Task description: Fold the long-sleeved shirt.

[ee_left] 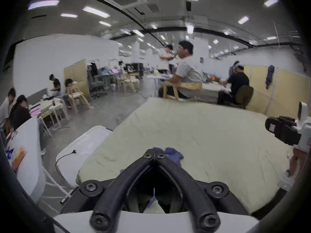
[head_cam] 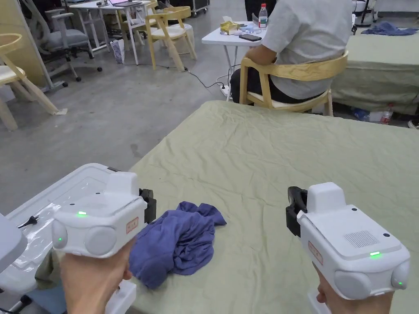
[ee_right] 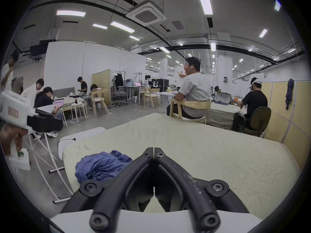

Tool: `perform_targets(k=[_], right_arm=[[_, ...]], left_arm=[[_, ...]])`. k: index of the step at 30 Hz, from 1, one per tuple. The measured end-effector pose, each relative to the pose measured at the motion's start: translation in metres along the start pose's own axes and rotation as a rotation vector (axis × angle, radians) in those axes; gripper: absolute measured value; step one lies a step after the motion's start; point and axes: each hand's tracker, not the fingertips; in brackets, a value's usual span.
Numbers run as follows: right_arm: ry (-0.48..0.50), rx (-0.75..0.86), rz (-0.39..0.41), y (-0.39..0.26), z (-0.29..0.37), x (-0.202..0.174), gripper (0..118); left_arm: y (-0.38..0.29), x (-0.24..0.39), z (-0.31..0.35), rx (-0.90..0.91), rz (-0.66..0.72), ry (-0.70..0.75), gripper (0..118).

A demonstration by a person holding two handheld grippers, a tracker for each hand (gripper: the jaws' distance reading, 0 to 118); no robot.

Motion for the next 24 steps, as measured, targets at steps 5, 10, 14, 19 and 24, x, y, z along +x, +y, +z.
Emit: perform_targets(k=[5,10,14,19,24], right_arm=[[0.003,-0.060,0.015,-0.015,-0.023,0.002,2],[0.014,-0.133,0.017,-0.030,-0.053,0.005,2],[0.017,-0.173,0.017,-0.041,-0.072,0.007,2],[0.023,-0.216,0.018,-0.054,-0.092,0.007,2],[0.018,-0.249,0.018,-0.067,-0.101,0.006,2]], left_arm=[[0.018,-0.003,-0.056,-0.202,-0.152,-0.084,0],[0.016,-0.002,-0.119,-0.457,-0.236,-0.185,0],[0.002,0.001,-0.151,-0.559,-0.307,-0.212,0],[-0.003,-0.005,-0.176,-0.540,-0.271,-0.204,46],[-0.015,-0.005,-0.208,-0.607,-0.266,-0.261,62]])
